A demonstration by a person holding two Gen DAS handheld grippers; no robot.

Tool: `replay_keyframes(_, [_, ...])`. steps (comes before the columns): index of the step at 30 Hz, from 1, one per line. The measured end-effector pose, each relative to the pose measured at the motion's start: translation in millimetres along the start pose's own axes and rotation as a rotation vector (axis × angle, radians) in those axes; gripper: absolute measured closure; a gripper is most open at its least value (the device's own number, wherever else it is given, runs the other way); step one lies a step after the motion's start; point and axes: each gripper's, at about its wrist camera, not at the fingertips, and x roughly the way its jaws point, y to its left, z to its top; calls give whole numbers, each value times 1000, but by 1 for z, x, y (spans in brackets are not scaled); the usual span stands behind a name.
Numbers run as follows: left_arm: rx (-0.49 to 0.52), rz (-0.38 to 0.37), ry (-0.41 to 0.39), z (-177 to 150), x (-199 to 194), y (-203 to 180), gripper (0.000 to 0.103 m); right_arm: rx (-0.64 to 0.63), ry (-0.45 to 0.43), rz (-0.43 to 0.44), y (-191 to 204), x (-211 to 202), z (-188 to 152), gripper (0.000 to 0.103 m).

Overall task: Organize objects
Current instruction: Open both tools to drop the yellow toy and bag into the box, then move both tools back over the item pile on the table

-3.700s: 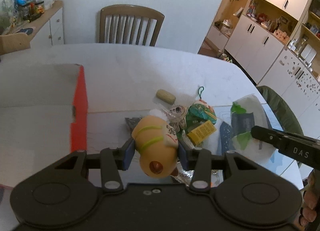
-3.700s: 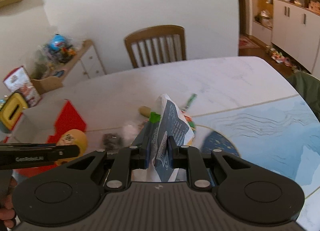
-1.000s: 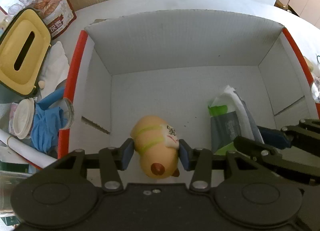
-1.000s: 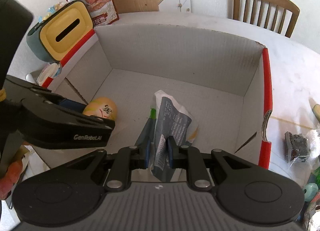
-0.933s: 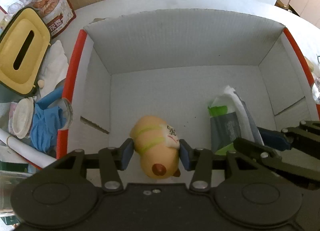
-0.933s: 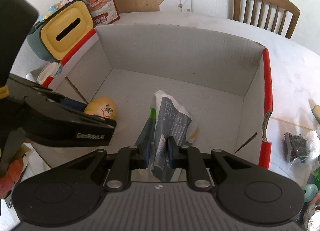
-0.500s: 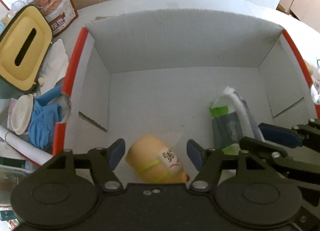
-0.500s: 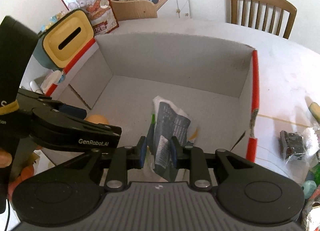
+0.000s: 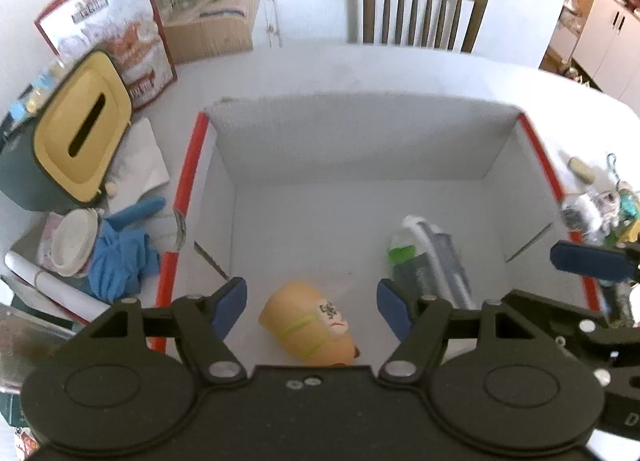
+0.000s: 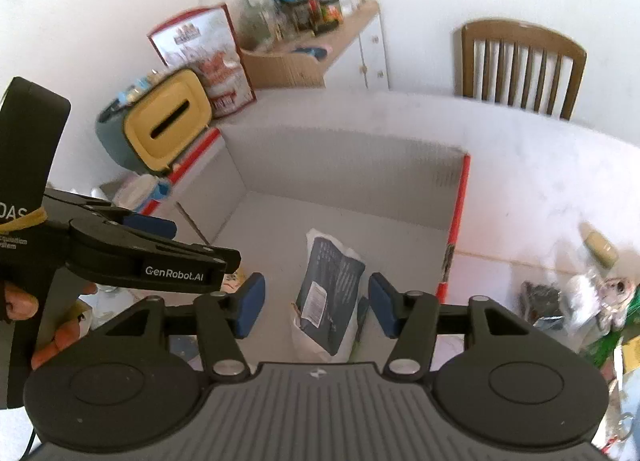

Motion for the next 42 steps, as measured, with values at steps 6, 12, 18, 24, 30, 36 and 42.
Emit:
replay_keyframes(6, [2, -3, -63, -9, -35, -18, 32, -17, -47, 16, -5, -33, -7, 46])
replay_keyframes(12, [-2, -31, -114, -16, -63, -34, 32, -6, -83, 23, -16, -60, -17, 46])
replay_keyframes(18, [10, -56, -160, -25, -87, -57, 32, 2, -124, 12, -33, -94, -28, 46])
replay_keyframes(24, [21, -86, -206, -33, -105, -81, 28, 13, -165, -11, -53, -124, -44, 41])
replay_keyframes(30, [54, -114, -228, -40, -114, -108, 23, 22, -191, -36, -77, -148, -64, 36])
replay_keyframes(36, [75, -149, -245, -46, -118, -134, 18, 50, -208, -79, -107, -169, -84, 33])
replay_keyframes(42, [93, -182, -264, -52, -120, -159, 9, 111, -208, -115, -137, -180, -102, 33])
